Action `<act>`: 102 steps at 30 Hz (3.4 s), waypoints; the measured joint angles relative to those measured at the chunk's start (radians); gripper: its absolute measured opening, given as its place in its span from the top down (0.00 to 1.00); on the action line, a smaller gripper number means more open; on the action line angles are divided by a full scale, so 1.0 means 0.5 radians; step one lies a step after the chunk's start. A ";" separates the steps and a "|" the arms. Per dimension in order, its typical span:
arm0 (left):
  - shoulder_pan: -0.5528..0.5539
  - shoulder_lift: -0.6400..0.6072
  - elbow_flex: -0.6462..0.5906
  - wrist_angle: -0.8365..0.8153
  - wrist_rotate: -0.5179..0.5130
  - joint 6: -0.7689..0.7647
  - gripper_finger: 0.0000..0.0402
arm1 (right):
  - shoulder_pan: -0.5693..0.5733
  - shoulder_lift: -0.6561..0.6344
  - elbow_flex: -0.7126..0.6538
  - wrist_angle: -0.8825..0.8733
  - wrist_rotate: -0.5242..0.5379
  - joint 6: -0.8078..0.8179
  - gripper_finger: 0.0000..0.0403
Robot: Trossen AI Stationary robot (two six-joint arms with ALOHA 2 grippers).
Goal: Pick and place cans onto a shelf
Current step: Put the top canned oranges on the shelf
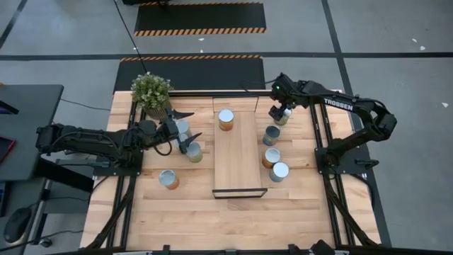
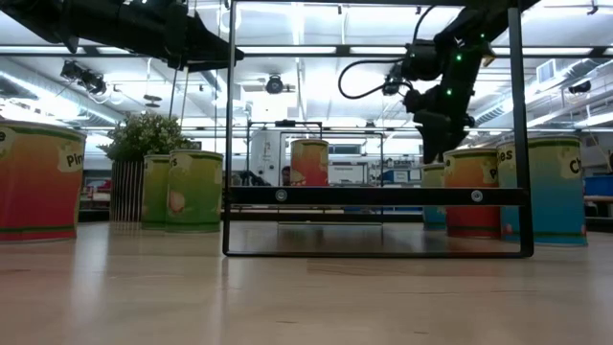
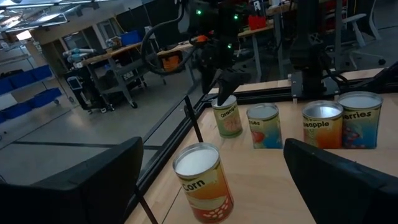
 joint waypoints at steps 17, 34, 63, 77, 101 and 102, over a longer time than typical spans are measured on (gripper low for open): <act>0.000 0.000 0.000 -0.002 -0.001 -0.027 0.01 | -0.047 0.000 -0.064 -0.022 -0.004 0.017 0.07; 0.000 0.000 0.000 -0.002 0.000 -0.036 0.01 | -0.073 0.000 -0.070 -0.066 -0.069 0.114 0.07; 0.000 0.000 0.000 0.007 0.000 -0.038 0.01 | -0.073 0.000 -0.155 0.020 -0.071 0.121 0.07; 0.000 0.000 0.000 0.006 0.000 -0.038 0.01 | -0.084 0.220 -0.156 0.048 -0.121 0.138 0.07; 0.000 0.000 0.000 -0.010 -0.001 -0.036 0.01 | 0.018 0.110 0.055 -0.267 -0.169 0.124 0.18; 0.000 0.000 0.000 -0.008 -0.001 -0.036 0.01 | 0.050 0.102 0.099 -0.302 -0.147 0.141 0.18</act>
